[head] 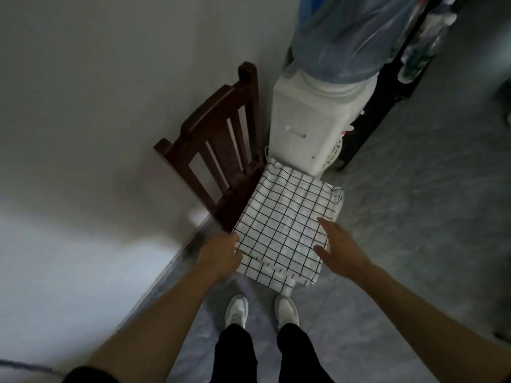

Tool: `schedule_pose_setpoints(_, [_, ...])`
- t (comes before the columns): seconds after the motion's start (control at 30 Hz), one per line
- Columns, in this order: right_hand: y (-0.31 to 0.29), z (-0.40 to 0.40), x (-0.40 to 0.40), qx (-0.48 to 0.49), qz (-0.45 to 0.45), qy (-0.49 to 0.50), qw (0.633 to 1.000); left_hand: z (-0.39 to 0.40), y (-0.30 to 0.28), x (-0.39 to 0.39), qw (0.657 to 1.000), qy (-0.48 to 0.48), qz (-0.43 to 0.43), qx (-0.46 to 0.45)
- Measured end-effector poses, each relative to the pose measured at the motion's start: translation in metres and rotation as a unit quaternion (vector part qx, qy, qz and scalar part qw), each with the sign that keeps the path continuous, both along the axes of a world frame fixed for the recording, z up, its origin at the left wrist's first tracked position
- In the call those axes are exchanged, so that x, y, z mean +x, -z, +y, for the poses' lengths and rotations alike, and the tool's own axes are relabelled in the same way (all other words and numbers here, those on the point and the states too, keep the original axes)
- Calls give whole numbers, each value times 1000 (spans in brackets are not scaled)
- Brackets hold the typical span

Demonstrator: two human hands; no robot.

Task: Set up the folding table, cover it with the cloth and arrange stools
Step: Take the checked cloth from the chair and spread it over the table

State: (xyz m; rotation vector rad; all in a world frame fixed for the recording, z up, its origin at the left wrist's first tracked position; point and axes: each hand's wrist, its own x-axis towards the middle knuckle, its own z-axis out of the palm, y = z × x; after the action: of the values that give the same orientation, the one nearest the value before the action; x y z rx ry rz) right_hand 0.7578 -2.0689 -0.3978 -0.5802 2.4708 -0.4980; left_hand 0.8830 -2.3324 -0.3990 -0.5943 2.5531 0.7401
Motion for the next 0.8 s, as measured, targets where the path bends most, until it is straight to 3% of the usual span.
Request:
schedule_pose_setpoints(0.2, [44,-14,39,36,-35,98,994,-21,53,-10,996,66,40,40])
schedule_pose_setpoints(0.4, [117,-24,58,42,-49,136,989,-30,128,-21,989,134,15,66])
schedule_pose_setpoints(0.6, [209,-31,65,31,-15,112,993,-29,221,-36,975,219,43,11])
schedule_pose_setpoints(0.8, [290,-43,58,44,39,72,996,-29,296,-52,931,341,108,-69])
